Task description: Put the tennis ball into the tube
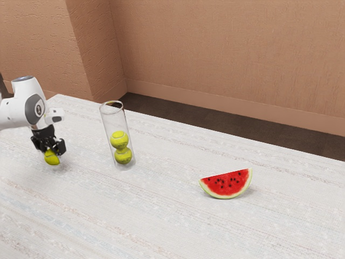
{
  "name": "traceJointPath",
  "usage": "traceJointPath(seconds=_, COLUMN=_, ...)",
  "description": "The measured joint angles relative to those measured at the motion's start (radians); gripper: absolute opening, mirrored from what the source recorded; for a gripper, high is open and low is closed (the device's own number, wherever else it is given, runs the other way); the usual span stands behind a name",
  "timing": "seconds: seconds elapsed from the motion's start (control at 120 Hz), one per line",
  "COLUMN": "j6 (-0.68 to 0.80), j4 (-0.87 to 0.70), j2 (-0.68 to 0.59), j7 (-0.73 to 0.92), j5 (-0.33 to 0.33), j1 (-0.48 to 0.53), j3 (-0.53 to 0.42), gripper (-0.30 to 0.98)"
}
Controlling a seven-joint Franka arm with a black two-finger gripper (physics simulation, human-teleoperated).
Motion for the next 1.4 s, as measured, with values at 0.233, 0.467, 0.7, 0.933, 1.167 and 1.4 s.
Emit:
traceJointPath(seconds=0.233, j6=-0.152, j4=-0.007, j2=-0.298, j7=-0.002, j5=-0.002, j1=-0.052, j3=-0.044, gripper=0.38)
traceJointPath(seconds=0.467, j6=-0.259, j4=0.058, j2=-0.375, j7=-0.062, j5=-0.001, j1=-0.244, j3=-0.077, gripper=0.39)
traceJointPath(seconds=0.7, j6=-0.271, j4=0.126, j2=-0.351, j7=-0.129, j5=0.051, j1=-0.293, j3=-0.111, gripper=0.39)
traceJointPath(seconds=0.933, j6=-0.263, j4=0.189, j2=-0.285, j7=-0.177, j5=0.064, j1=-0.319, j3=-0.114, gripper=0.40)
traceJointPath(seconds=1.167, j6=-0.250, j4=0.221, j2=-0.252, j7=-0.222, j5=0.062, j1=-0.318, j3=-0.107, gripper=0.55)
traceJointPath(seconds=1.4, j6=-0.346, j4=0.174, j2=-0.350, j7=-0.248, j5=0.060, j1=-0.367, j3=-0.113, gripper=0.64)
